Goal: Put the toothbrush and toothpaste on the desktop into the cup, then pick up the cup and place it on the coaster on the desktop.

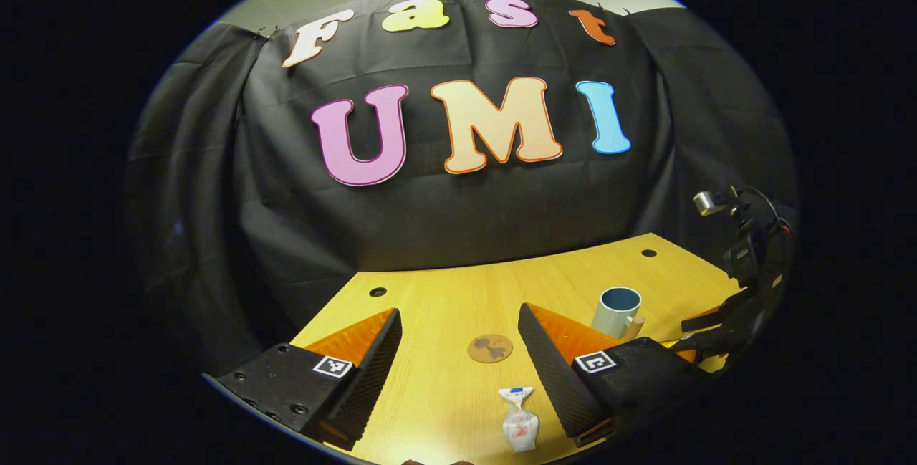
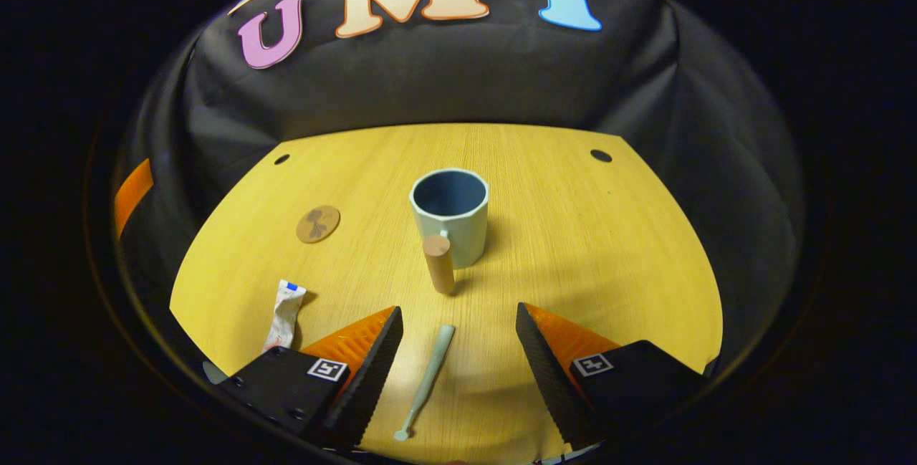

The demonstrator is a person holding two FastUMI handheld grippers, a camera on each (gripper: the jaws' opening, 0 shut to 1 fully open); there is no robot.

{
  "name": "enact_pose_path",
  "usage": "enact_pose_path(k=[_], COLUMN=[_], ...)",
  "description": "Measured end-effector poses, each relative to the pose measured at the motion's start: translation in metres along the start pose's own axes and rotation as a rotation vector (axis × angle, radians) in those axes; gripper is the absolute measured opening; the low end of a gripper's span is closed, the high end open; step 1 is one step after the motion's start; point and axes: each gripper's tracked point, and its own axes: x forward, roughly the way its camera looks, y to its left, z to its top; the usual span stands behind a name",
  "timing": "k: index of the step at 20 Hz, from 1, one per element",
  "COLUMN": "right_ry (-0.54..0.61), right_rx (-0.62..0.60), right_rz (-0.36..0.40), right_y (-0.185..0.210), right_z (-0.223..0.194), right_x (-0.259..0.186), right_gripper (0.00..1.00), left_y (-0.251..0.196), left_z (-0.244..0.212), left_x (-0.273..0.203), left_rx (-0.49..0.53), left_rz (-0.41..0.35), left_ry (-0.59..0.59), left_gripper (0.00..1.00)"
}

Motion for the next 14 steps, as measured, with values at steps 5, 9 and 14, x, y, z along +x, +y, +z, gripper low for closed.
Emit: enact_pose_path(k=[5, 9, 14], right_ry=[0.160, 0.275, 0.386], right_rx=[-0.003, 0.026, 0.019], right_rz=[0.004, 0.017, 0.031], right_y=[0.004, 0.009, 0.015], right_z=[-0.026, -0.044, -0.062], right_x=[0.018, 0.026, 0.032], right_gripper=[0.98, 0.97, 0.94], left_y=[0.017, 0.026, 0.035], left_z=[-0.004, -0.010, -0.019], left_x=[-0.004, -0.005, -0.003], left_rx=[-0.003, -0.013, -0.034], left_rz=[0.044, 0.067, 0.091], left_ry=[0.006, 0.016, 0.033], left_gripper=[0.96, 0.96, 0.96])
